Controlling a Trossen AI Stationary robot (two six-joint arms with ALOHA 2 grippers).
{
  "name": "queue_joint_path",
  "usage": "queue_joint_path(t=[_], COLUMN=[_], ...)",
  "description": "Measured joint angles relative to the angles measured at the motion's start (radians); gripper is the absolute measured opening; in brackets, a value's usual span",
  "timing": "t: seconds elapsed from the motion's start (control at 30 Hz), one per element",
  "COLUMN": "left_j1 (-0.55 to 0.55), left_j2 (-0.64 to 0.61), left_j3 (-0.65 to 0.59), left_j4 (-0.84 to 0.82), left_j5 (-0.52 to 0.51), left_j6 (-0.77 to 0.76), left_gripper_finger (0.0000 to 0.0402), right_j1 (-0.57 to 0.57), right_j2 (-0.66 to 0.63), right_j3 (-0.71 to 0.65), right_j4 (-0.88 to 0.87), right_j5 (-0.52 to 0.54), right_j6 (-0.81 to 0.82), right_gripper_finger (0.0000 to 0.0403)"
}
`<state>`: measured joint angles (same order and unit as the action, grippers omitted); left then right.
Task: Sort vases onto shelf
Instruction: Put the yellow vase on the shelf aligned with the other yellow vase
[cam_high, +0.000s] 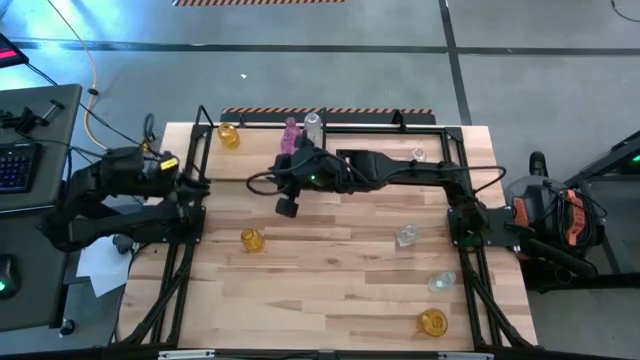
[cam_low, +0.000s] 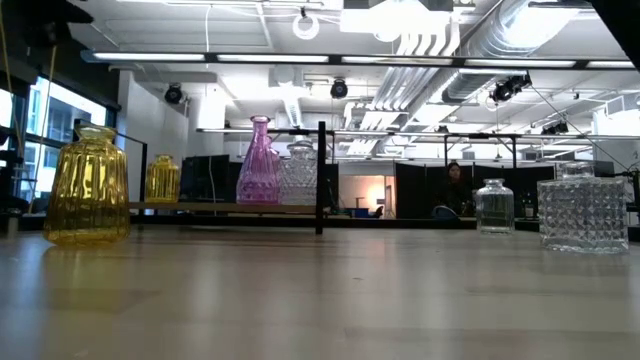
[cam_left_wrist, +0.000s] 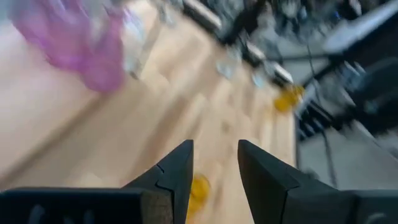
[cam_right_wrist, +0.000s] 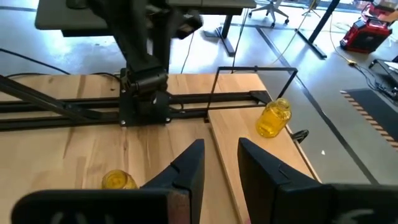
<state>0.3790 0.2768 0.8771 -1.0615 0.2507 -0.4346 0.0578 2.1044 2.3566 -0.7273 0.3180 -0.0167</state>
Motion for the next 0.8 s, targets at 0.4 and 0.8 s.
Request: queue_joint_path(t=[0.4, 0.8], left_j1=[-0.021, -0.161], left_j2=[0.246, 0.497], left_j3=[-0.058, -0.116], left_j4=[-0.042, 0.048], left_j5=[0.188, 0.017], left_j6=[0.244, 0.476], left_gripper_finger=[0.0117, 0.0117], right_j1=[-0.026, -0.024], right_j2=[0.0, 0.0], right_j3=[0.0, -0.001], right_j4=[-0.029, -0.112], right_j5=[0.0, 0.0], right_j6=[0.095, 0.171], right_gripper_finger=[0.0076, 0.0076])
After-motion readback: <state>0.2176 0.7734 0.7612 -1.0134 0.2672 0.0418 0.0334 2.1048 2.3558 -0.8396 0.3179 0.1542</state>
